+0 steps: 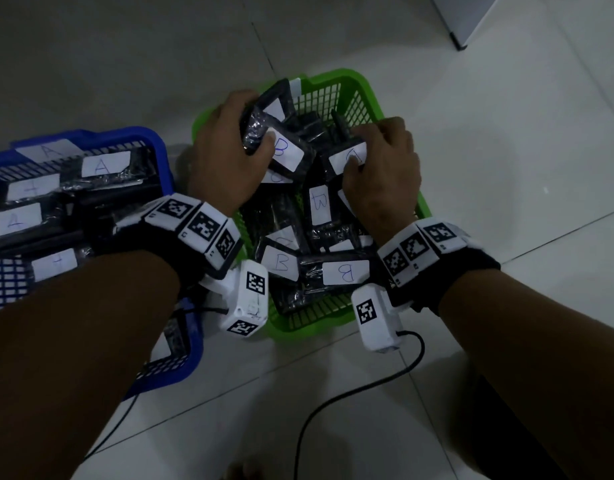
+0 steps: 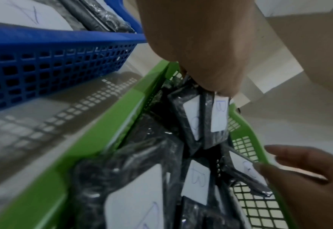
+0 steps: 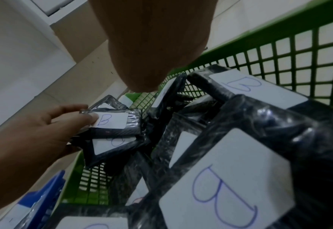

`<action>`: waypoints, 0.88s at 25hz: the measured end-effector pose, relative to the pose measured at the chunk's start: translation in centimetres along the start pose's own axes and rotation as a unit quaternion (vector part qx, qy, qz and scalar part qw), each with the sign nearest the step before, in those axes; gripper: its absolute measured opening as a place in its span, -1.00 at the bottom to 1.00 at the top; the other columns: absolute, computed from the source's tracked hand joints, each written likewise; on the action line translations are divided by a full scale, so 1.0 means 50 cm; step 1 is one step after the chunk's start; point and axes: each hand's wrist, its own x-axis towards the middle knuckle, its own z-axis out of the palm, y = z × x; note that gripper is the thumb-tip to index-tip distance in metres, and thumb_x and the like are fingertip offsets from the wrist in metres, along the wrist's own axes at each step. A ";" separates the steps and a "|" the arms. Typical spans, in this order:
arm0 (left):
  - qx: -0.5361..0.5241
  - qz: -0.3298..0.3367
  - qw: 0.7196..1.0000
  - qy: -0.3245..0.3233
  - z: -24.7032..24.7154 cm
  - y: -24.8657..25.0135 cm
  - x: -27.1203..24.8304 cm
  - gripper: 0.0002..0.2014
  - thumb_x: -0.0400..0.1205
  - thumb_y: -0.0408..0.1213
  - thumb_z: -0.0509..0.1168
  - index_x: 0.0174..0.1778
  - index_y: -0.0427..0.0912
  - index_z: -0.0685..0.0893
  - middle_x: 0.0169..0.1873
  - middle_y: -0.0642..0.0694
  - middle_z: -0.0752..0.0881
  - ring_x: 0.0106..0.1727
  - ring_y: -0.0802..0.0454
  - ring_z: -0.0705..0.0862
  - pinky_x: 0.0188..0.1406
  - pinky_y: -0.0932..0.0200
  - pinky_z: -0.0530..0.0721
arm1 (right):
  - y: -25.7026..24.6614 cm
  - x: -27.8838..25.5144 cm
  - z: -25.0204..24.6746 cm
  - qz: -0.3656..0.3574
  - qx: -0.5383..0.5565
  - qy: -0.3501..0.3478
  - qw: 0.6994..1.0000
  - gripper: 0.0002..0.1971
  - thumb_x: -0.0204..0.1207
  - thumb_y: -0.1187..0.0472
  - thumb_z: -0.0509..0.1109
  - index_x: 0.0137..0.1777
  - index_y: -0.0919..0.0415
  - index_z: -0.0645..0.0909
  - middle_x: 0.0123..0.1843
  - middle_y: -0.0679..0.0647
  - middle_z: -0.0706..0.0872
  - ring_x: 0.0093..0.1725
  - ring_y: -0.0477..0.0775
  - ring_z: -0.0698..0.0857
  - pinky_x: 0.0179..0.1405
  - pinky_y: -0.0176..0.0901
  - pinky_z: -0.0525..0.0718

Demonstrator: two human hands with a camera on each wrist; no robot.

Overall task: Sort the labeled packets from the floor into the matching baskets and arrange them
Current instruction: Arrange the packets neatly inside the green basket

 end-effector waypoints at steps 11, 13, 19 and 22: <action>-0.089 -0.051 0.993 0.058 -0.011 0.001 -0.002 -0.55 0.51 -0.16 0.45 0.33 -0.09 0.61 -0.03 0.20 0.68 -0.09 0.61 0.63 -0.14 0.60 0.57 | -0.031 -0.031 0.035 -0.050 -0.110 -0.230 0.966 -0.72 0.49 0.18 0.45 0.14 0.24 0.55 0.13 0.23 0.69 0.10 0.33 0.70 -0.07 0.01 0.58; -0.091 -0.064 0.992 0.058 -0.014 -0.002 -0.003 -0.55 0.49 -0.13 0.46 0.32 -0.04 0.62 -0.01 0.18 0.70 -0.05 0.47 0.68 -0.10 0.53 0.63 | -0.022 -0.029 0.045 -0.034 -0.066 -0.260 0.963 -0.69 0.46 0.23 0.46 0.19 0.25 0.59 0.18 0.23 0.66 0.18 0.30 0.67 0.05 0.02 0.61; -0.093 -0.100 0.990 0.028 -0.007 -0.004 -0.009 -0.65 0.47 -0.13 0.48 0.17 0.02 0.69 -0.05 0.21 0.72 -0.07 0.43 0.68 -0.04 0.40 0.70 | -0.005 -0.004 0.038 0.025 0.093 -0.281 0.955 -0.69 0.51 0.24 0.38 0.25 0.12 0.69 0.03 0.05 0.78 0.05 0.06 0.73 0.15 -0.10 0.70; -0.151 -0.155 0.976 0.007 0.004 -0.001 -0.002 -0.66 0.49 -0.19 0.51 0.18 -0.13 0.74 0.00 0.08 0.77 -0.05 0.30 0.74 -0.09 0.44 0.69 | -0.025 -0.006 0.032 0.147 0.314 -0.206 0.915 -0.71 0.56 0.22 0.18 0.10 0.15 0.73 -0.12 0.04 0.81 -0.15 0.05 0.77 -0.13 -0.07 0.71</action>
